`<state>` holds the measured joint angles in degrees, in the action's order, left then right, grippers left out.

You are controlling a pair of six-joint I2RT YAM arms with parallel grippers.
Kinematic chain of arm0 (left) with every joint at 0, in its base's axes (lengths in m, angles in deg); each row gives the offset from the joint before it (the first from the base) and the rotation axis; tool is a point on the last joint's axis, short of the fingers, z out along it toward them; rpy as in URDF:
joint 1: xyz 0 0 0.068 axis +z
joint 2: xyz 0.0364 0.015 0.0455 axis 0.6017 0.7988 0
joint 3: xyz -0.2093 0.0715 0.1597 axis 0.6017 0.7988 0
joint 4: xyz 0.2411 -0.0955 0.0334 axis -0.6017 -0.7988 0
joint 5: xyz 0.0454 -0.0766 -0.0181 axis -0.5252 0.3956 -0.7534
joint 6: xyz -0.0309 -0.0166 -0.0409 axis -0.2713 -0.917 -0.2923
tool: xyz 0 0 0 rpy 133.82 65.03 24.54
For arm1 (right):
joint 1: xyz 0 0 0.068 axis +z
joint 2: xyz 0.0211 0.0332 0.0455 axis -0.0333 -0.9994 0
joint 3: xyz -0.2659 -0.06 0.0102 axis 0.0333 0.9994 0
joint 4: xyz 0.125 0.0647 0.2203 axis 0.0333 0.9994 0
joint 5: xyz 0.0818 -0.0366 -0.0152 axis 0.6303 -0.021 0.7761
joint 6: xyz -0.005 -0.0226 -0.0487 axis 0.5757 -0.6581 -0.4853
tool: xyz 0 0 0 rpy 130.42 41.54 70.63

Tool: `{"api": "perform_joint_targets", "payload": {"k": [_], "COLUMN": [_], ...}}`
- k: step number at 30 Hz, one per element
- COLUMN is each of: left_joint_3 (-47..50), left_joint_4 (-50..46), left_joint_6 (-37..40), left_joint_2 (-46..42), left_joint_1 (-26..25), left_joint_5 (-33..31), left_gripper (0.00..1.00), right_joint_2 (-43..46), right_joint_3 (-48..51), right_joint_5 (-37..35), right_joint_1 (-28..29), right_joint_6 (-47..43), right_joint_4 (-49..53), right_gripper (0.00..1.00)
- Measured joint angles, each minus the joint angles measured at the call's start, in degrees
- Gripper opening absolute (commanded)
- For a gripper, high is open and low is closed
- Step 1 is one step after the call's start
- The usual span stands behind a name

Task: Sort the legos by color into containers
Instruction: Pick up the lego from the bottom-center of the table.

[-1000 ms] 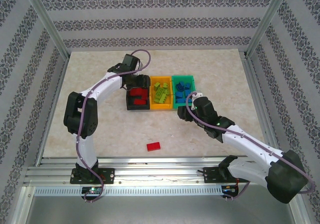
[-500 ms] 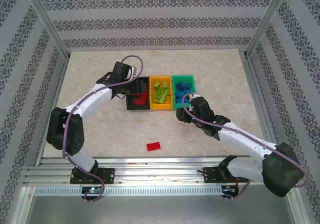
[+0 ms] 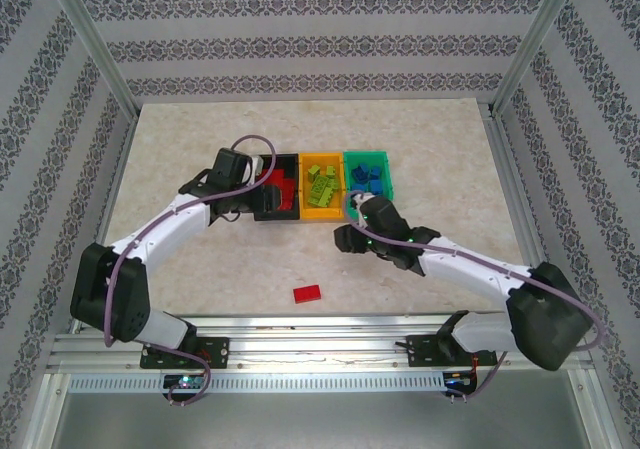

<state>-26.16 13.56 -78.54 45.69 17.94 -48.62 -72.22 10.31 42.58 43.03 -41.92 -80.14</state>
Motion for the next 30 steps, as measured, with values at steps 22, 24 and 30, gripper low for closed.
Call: {"api": "perform_joint_targets", "payload": {"k": [22, 24, 30], "left_joint_3": [11.87, 11.89, 12.48], "left_joint_4": [8.07, 8.41, 9.05], "left_joint_6": [-7.41, -7.72, -8.37], "left_joint_2": [-3.67, -3.67, -4.48], "left_joint_1": [4.94, 4.94, 5.2], "left_joint_5": [4.39, 4.7, 4.98], "left_gripper": [0.65, 0.65, 0.65], "right_joint_2": [-8.5, -10.27, -17.27], "right_joint_3": [-10.6, -11.93, -16.39], "right_joint_5": [4.33, 4.59, 4.72], "right_joint_1": [16.31, 17.03, 19.76], "right_joint_6": [-16.11, -16.85, -20.17], "right_joint_4": [17.35, 17.99, 20.02], "right_gripper": [0.61, 0.61, 0.63]}}
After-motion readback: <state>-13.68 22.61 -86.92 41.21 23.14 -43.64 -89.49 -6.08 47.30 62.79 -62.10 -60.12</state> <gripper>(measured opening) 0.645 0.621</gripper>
